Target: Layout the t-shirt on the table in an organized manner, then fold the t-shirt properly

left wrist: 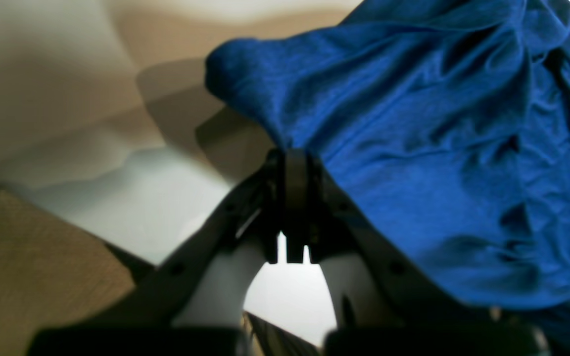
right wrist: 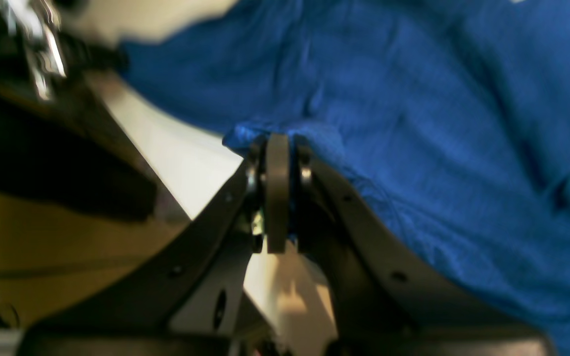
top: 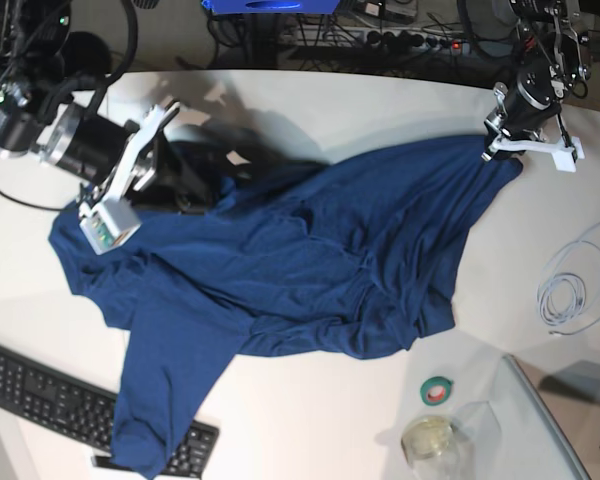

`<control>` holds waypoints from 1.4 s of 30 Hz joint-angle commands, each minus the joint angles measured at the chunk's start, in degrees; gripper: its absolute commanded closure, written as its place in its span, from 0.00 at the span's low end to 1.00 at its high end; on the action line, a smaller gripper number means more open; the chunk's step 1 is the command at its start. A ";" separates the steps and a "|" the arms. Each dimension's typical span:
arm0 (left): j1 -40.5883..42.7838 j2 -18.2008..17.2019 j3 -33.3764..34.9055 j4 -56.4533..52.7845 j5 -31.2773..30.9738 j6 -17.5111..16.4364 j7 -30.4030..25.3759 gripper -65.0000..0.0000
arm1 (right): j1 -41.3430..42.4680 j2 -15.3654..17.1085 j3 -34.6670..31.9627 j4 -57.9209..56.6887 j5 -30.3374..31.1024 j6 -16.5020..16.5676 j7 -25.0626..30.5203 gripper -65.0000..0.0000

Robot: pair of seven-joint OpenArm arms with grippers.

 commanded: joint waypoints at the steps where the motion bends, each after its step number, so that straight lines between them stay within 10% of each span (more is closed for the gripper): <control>1: 0.38 -0.51 -0.37 0.37 -0.11 -0.42 -0.66 1.00 | 1.77 0.56 1.44 1.02 3.02 0.08 -0.21 0.99; 18: 1.52 3.35 -0.45 -1.48 14.75 -0.42 -0.74 1.00 | 15.40 0.04 6.10 -8.74 5.21 0.08 -6.27 0.99; 21: 1.35 3.44 -0.45 -1.48 14.58 -0.42 -0.74 1.00 | 17.77 -0.32 6.02 -16.92 5.04 -4.54 -6.27 0.98; 28: 1.35 3.44 -0.45 0.81 14.58 -0.42 -0.74 1.00 | 16.02 -0.49 4.43 -18.06 -6.83 -8.41 -7.77 0.42; 34: 1.43 3.53 -0.45 2.57 14.58 -0.42 -0.74 1.00 | 6.87 -0.23 -5.94 -7.16 -8.85 -8.58 -7.50 0.45; 42: 1.35 3.44 -0.45 1.51 14.66 -0.42 -0.74 1.00 | 4.59 -7.00 -17.72 -22.81 -23.89 -14.73 9.73 0.45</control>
